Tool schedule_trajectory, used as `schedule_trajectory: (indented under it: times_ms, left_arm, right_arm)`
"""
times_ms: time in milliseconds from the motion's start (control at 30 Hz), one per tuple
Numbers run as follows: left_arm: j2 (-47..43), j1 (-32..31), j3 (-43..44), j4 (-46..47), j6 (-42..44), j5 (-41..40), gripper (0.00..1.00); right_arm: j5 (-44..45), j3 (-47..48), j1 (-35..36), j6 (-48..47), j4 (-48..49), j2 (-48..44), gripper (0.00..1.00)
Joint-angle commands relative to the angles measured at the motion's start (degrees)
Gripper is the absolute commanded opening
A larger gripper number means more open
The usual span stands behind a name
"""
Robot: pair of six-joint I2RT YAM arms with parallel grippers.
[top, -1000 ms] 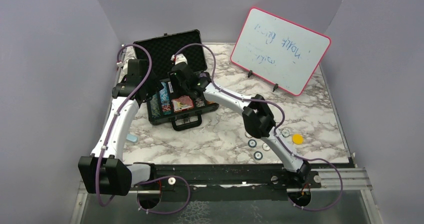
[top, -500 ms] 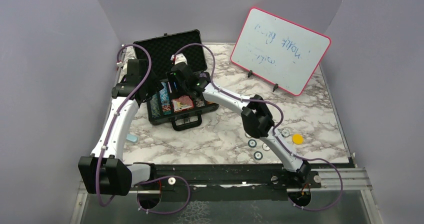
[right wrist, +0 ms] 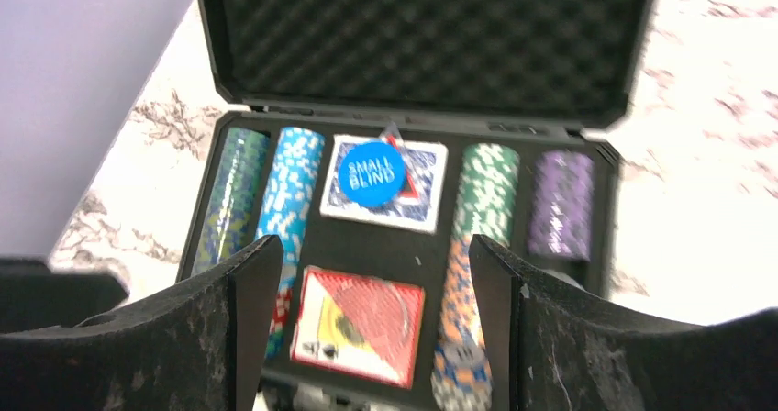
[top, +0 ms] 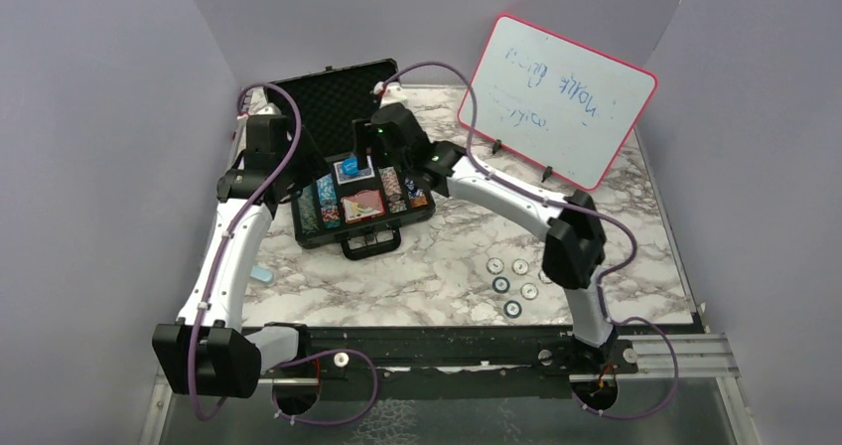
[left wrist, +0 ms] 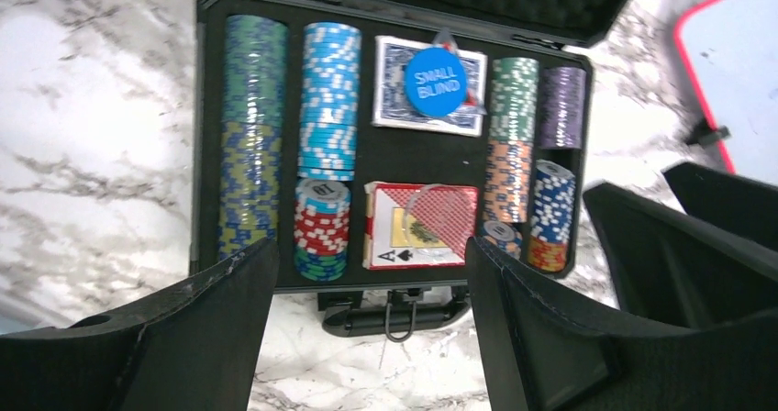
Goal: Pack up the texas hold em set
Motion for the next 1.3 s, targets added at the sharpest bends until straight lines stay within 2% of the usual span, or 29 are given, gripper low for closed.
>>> schedule_trajectory:
  times_ms: [0, 267, 433, 633, 800, 1267]
  left_arm:
    - [-2.25, -0.34, 0.23, 4.79, 3.82, 9.51, 0.77]
    - [-1.36, -6.92, -1.52, 10.45, 10.39, 21.20, 0.77]
    - [1.15, -10.62, -1.15, 11.88, 11.43, 23.65, 0.77]
    - [4.18, -12.17, -0.67, 12.51, 10.00, 23.74, 0.76]
    - [5.16, -13.18, 0.01, 13.01, 9.27, 24.06, 0.76]
    - [0.53, -13.79, -4.66, 14.72, 9.30, 22.66, 0.76]
  right_arm:
    - [3.63, -11.10, -1.52, 6.18, -1.92, -10.05, 0.77]
    - [6.69, -33.22, -5.81, 20.98, -17.93, -25.56, 0.77]
    - [5.21, -45.52, -7.14, 27.75, -23.91, -32.95, 0.77]
    - [4.08, -57.00, -8.97, 34.64, -29.77, -38.14, 0.77]
    - [2.84, -62.44, -11.11, 36.29, -31.67, -41.70, 0.77]
    - [-0.93, -66.91, -29.41, 30.82, -38.42, -53.93, 0.77]
